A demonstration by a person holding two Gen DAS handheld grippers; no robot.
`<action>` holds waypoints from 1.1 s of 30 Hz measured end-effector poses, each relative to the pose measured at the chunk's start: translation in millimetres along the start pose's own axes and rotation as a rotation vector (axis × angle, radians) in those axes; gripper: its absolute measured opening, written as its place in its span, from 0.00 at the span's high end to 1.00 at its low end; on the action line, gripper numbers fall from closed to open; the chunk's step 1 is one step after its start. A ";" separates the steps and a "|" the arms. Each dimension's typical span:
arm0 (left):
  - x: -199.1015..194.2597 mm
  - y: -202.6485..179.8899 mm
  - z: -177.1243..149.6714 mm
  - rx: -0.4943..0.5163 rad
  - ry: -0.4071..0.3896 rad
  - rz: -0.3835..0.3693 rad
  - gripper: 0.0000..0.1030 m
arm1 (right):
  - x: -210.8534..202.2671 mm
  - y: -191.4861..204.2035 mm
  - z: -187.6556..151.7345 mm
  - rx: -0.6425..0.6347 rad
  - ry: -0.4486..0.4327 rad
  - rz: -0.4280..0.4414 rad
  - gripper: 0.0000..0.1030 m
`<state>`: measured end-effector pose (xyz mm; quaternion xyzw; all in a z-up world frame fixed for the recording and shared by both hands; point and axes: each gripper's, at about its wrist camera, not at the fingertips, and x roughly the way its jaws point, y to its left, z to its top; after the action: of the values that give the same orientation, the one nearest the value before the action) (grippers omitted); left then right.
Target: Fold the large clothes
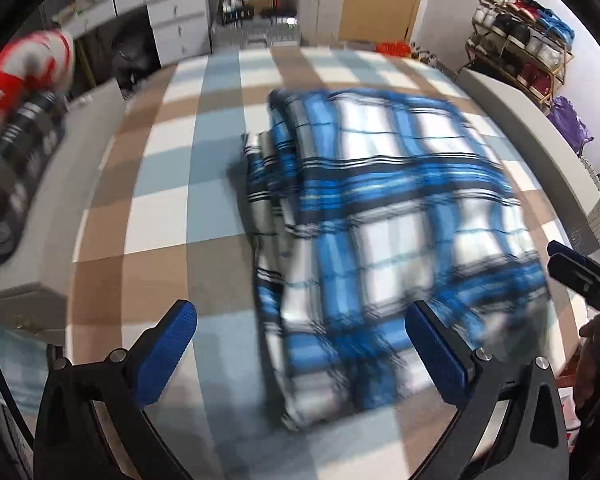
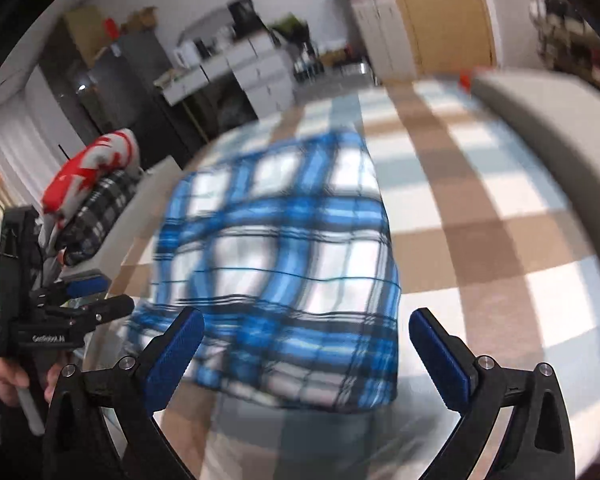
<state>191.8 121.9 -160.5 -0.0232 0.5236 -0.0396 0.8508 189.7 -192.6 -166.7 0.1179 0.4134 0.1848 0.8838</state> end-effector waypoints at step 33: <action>76.5 13.3 78.5 -0.064 0.254 -0.596 0.02 | 98.6 -36.2 66.3 0.026 0.286 0.502 0.01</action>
<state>296.8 128.0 -194.1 -0.1972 0.5966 -0.2729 0.7285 307.5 -187.2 -205.7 0.2007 0.4939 0.4072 0.7416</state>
